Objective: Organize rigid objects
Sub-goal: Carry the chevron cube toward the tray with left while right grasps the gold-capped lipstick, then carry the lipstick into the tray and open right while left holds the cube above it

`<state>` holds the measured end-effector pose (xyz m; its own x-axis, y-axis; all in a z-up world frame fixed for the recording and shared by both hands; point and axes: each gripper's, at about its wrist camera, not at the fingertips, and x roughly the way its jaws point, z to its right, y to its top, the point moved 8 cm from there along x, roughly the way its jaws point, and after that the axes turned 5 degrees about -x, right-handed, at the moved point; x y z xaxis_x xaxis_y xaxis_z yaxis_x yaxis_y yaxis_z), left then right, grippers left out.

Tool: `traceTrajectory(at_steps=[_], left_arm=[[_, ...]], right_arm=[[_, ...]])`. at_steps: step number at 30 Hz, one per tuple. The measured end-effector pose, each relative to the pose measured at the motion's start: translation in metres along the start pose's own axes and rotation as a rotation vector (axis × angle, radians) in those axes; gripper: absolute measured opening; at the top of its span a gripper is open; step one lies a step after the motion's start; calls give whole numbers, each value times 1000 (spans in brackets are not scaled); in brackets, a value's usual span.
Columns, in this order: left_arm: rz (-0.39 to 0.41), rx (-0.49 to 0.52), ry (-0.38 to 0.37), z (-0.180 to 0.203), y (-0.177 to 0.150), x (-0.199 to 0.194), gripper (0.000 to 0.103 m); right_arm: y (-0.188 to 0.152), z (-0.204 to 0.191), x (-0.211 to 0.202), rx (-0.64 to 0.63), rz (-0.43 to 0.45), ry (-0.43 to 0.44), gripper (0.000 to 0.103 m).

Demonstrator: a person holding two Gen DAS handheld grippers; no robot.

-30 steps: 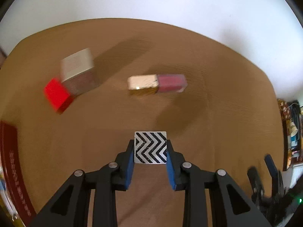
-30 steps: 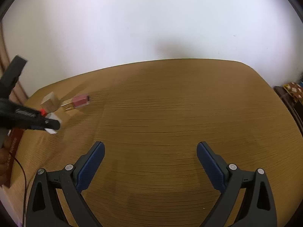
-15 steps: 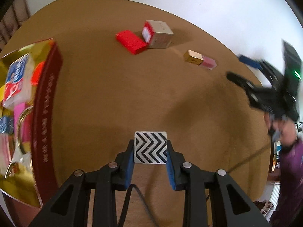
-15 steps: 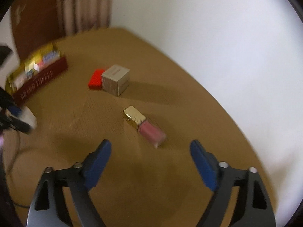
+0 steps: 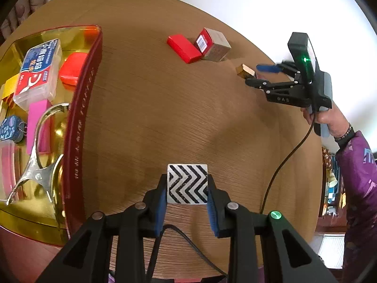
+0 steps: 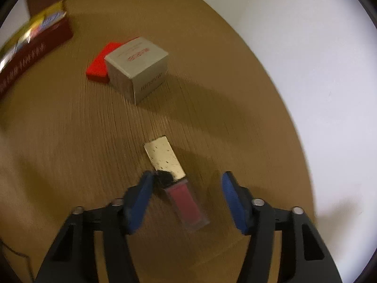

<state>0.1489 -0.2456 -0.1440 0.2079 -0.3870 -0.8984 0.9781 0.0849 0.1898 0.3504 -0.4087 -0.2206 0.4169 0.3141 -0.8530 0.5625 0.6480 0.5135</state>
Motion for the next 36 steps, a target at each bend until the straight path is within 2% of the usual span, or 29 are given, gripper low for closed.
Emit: traceTrajectory(at_steps=[4,5,12,18,24,29,36], left_arm=[[41,-9,11,-6,-10,-15,30],[49,-15,22,-4,-2,-3,30],[101,-44,17,-21,-18,-31,30],[159,-106,52,-66,-37,-67,30],[209,-197,37,-118,-45,-102,30],[288,-196,67,-143,-32,-130,30],[372,-176,167,-173,10,-143,30]], right_arm=[[-6,-3,-3,133,-7,14,19],[-10,-2,-5,172,-10,12,18],[-20,-31,-30,323,35,14,18],[-15,-89,-73,446,157,133,18],[11,-141,-118,520,299,258,18],[50,-195,-145,522,396,343,18],[103,-239,-138,519,412,390,18]])
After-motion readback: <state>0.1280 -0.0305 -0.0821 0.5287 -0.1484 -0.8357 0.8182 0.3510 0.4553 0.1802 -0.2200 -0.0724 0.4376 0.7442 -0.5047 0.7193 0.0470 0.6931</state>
